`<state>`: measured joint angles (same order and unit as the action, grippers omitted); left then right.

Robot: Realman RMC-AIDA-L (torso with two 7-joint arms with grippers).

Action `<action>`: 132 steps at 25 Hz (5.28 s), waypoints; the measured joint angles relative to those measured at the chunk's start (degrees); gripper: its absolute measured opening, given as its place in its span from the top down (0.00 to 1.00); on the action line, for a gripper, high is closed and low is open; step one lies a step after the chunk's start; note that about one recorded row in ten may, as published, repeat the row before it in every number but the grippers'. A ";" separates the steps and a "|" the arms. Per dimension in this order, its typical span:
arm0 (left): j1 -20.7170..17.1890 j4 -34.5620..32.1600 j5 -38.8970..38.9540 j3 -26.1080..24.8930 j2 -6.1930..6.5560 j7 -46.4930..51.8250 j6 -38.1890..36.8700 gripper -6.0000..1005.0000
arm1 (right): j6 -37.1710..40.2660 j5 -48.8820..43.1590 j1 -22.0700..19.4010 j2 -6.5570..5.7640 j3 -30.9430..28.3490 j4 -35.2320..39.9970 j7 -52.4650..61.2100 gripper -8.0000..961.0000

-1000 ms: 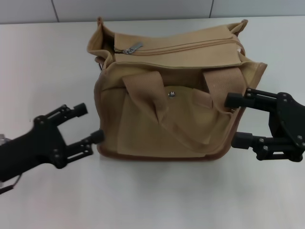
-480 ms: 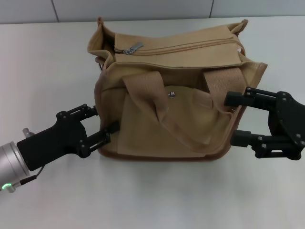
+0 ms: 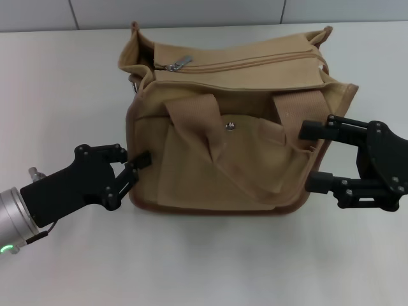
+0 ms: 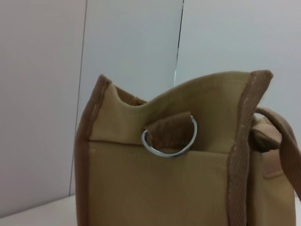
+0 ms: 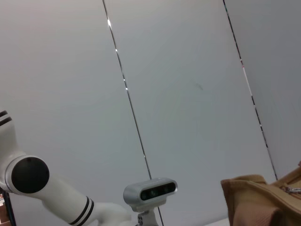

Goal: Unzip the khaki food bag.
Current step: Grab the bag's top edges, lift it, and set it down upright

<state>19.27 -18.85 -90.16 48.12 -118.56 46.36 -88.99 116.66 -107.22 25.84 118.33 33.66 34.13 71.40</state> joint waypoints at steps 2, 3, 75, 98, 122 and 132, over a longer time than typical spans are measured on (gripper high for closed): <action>0.05 0.12 0.01 -0.12 0.00 -0.59 -0.25 0.81 | -0.36 0.00 0.00 0.03 0.00 -0.02 -0.10 0.14; 0.07 0.18 0.00 -0.16 0.00 -0.84 -0.31 0.85 | -0.53 0.00 0.00 0.04 0.00 -0.03 -0.11 0.14; 2.91 1.60 7.53 -3.91 -0.26 -11.76 -15.43 0.94 | -2.71 2.43 0.49 0.77 -4.57 -4.85 -4.78 0.14; 3.06 2.69 7.29 -3.87 -0.30 -12.55 -17.07 0.94 | -2.33 3.03 -0.09 0.70 -4.57 -4.78 -4.43 0.14; 4.16 3.38 7.16 -2.43 -0.44 -12.62 -16.73 0.94 | -8.80 2.49 4.05 0.89 3.02 -11.91 -8.35 0.15; 4.21 3.39 7.31 -2.44 -0.36 -12.61 -16.62 0.94 | -8.61 2.57 4.93 0.94 5.41 -12.07 -7.95 0.28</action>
<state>23.48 -15.46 -82.85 45.68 -118.93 33.75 -105.61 108.05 -104.65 30.77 119.27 39.07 22.07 63.45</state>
